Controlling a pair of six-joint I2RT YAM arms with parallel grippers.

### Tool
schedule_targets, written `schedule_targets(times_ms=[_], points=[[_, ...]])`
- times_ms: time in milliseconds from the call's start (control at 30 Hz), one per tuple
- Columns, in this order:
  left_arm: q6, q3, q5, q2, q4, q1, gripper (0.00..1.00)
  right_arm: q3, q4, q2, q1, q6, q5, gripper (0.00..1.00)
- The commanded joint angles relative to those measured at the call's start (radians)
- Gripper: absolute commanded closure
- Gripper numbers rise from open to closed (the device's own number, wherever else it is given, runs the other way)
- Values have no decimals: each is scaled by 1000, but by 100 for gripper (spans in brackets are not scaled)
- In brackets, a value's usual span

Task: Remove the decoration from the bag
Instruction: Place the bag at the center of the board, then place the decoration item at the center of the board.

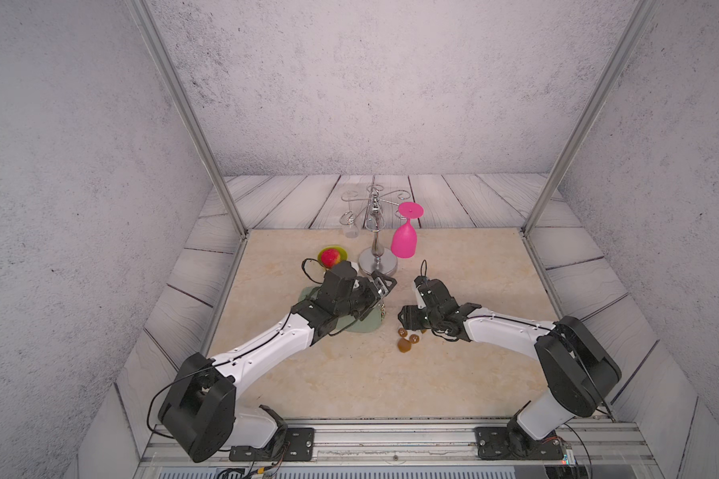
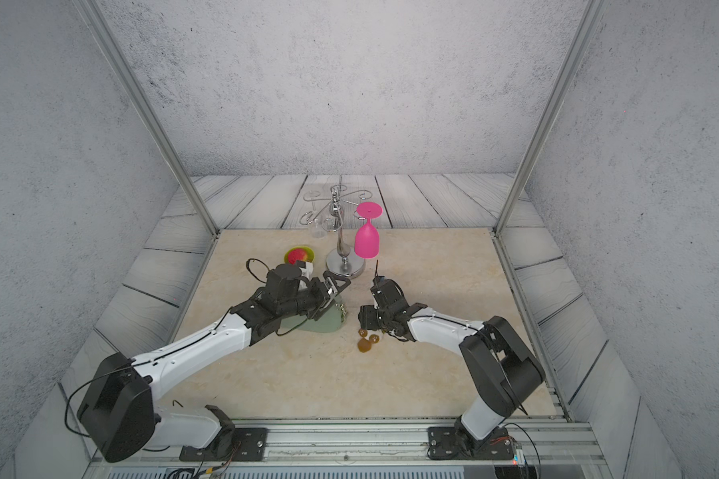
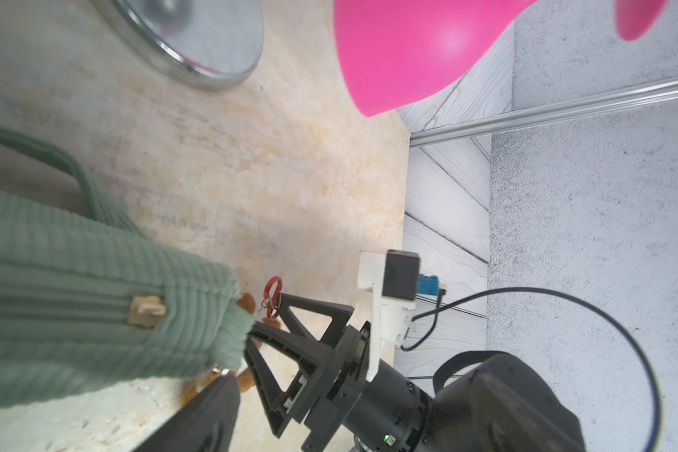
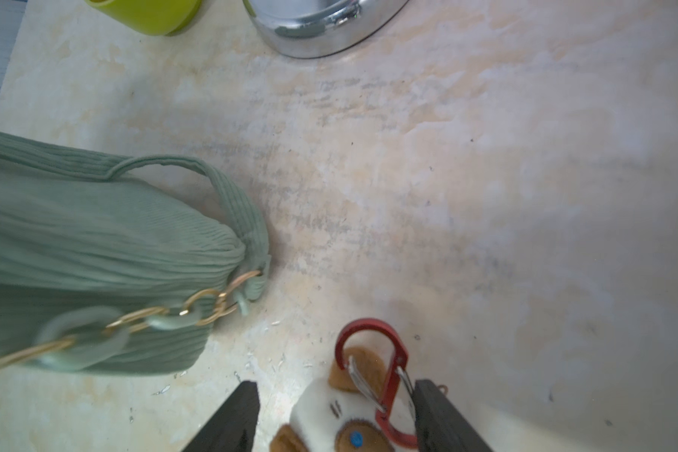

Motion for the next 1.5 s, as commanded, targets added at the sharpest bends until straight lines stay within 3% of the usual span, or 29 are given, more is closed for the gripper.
schedule_targets(times_ms=[0, 433, 733, 1033, 1300, 1467], points=[[156, 84, -3, -6, -154, 27, 1, -29, -18, -53, -12, -46, -28, 30], [557, 335, 128, 217, -470, 64, 4, -136, 49, -166, -37, -88, -117, 27], [576, 380, 205, 358, -459, 62, 17, -209, 138, -239, -47, -116, -178, 27], [569, 481, 265, 503, -435, 43, 29, -185, 151, -216, -51, -116, -208, 27], [569, 468, 293, 529, -428, 28, 37, -159, 153, -220, -50, -113, -222, 27], [581, 425, 250, 481, -425, 36, 35, -170, 137, -238, -55, -119, -216, 27]])
